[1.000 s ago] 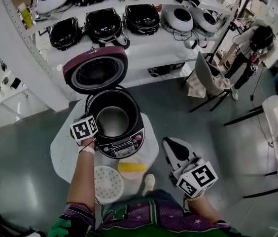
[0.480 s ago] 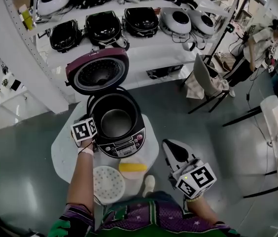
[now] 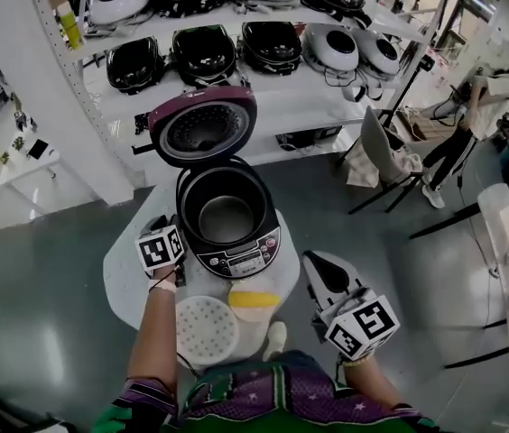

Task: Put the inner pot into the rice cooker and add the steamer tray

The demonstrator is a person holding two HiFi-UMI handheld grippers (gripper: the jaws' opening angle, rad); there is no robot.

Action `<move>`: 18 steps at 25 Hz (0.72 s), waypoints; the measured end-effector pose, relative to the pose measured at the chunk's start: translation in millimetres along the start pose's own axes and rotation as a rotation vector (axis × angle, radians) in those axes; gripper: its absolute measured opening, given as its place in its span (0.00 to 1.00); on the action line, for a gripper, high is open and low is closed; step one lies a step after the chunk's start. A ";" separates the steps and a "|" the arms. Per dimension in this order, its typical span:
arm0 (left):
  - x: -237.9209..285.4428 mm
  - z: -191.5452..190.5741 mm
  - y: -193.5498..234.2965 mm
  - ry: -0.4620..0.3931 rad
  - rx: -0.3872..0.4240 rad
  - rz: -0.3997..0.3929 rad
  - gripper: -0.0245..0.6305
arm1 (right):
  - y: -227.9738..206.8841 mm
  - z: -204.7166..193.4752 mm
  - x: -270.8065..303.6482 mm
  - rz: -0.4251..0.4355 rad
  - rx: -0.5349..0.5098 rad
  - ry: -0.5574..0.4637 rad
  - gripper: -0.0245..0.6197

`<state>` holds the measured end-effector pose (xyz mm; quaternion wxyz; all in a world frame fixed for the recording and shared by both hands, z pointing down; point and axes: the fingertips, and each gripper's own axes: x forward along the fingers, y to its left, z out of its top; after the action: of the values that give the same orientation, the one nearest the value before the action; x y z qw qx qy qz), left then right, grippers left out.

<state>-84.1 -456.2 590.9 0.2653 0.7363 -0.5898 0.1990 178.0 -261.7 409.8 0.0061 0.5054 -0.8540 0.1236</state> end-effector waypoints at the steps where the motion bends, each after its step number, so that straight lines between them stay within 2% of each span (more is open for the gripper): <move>1: -5.9 -1.6 4.6 -0.008 0.002 -0.004 0.23 | 6.5 -0.3 0.6 0.005 -0.006 -0.002 0.05; 8: -58.2 -2.2 36.3 -0.081 0.014 -0.023 0.23 | 40.1 8.2 0.8 0.004 -0.042 -0.024 0.05; 12: -94.2 2.9 44.9 -0.154 0.041 -0.041 0.23 | 59.6 15.2 1.7 0.012 -0.062 -0.041 0.05; 18: -154.3 8.4 63.9 -0.244 0.089 -0.027 0.23 | 94.1 22.3 8.2 0.038 -0.088 -0.062 0.05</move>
<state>-181.2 -354.3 500.8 0.1611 0.7740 -0.5983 0.1303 95.1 -230.5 370.0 -0.0007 0.4920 -0.8677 0.0704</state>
